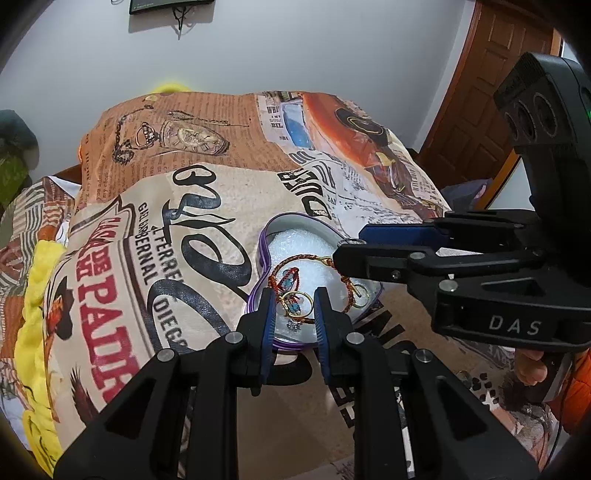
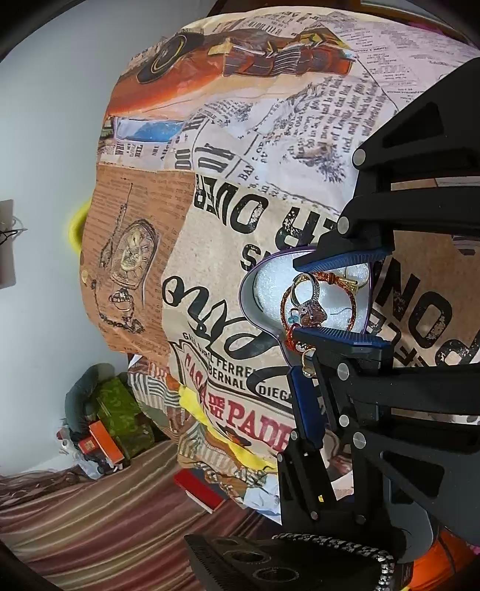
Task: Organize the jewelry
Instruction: 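Lower the pink-stone ring into the heart tin and open the right gripper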
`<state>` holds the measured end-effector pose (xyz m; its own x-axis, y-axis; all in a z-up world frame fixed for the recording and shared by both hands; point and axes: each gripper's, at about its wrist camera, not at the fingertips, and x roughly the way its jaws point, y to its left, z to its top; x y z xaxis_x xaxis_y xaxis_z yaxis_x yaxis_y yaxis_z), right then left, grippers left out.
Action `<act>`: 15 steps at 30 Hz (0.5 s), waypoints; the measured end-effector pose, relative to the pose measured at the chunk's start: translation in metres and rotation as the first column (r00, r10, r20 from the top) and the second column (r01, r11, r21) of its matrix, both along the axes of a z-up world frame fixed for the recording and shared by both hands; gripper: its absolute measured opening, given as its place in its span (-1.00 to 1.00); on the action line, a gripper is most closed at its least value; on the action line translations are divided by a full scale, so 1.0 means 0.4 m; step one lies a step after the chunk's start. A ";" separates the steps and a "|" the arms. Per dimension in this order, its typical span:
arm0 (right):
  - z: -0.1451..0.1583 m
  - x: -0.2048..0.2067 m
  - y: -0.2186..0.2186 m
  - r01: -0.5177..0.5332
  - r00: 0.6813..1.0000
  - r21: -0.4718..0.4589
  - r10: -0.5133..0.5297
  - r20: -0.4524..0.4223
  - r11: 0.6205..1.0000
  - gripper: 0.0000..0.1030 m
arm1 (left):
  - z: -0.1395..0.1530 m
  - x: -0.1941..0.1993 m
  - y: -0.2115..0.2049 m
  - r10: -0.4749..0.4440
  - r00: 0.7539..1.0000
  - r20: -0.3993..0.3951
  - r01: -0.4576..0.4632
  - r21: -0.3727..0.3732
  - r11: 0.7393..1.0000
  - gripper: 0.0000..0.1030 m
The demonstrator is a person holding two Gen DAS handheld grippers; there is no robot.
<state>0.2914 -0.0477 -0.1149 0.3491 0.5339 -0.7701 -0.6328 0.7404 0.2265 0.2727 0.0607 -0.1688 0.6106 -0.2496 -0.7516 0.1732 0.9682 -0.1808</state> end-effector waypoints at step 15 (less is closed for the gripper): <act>-0.003 0.008 0.005 0.004 1.000 -0.002 -0.004 -0.026 1.000 -0.46 | 0.011 -0.007 0.003 0.007 1.000 0.008 -0.007 0.005 1.000 -0.62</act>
